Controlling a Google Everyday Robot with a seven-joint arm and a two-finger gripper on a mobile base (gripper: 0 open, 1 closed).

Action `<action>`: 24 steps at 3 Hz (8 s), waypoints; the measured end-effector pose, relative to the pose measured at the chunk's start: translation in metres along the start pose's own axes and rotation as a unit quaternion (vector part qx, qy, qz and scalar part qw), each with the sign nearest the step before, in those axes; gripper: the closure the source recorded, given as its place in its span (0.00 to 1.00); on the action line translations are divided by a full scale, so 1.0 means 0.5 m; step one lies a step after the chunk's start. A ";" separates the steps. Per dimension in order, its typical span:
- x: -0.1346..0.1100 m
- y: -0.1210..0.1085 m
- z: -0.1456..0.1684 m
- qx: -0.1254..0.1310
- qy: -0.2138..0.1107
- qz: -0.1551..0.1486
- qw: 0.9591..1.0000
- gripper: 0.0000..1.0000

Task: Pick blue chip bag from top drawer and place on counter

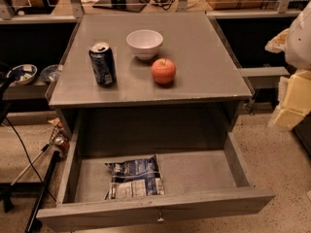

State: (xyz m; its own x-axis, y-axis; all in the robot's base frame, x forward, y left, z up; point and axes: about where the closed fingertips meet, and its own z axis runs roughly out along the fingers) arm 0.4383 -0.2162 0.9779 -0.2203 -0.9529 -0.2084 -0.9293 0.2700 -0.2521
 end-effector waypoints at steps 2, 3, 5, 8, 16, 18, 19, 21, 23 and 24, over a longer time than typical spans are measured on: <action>-0.027 0.002 0.028 -0.001 -0.010 -0.022 1.000 0.00; -0.091 0.008 0.082 -0.015 -0.028 -0.066 0.997 0.00; -0.128 0.014 0.115 -0.027 -0.036 -0.092 0.995 0.00; -0.166 0.095 0.165 -0.071 -0.028 -0.099 0.992 0.00; -0.282 0.134 0.369 -0.088 -0.107 -0.160 0.977 0.00; -0.333 0.148 0.474 -0.107 -0.124 -0.174 0.971 0.00; -0.322 0.156 0.483 -0.105 -0.144 -0.174 0.968 0.00; -0.319 0.163 0.509 -0.101 -0.171 -0.193 0.961 0.00; -0.360 0.165 0.593 -0.118 -0.217 -0.215 0.945 0.00; -0.381 0.177 0.628 -0.138 -0.234 -0.227 0.935 0.00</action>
Offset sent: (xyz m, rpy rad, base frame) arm 0.0153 0.0367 -0.0328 0.0139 -0.0015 0.1208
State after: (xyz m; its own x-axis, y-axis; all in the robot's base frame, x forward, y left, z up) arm 0.4911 0.0325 0.6987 0.3098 -0.7785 -0.5459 -0.9508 -0.2551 -0.1758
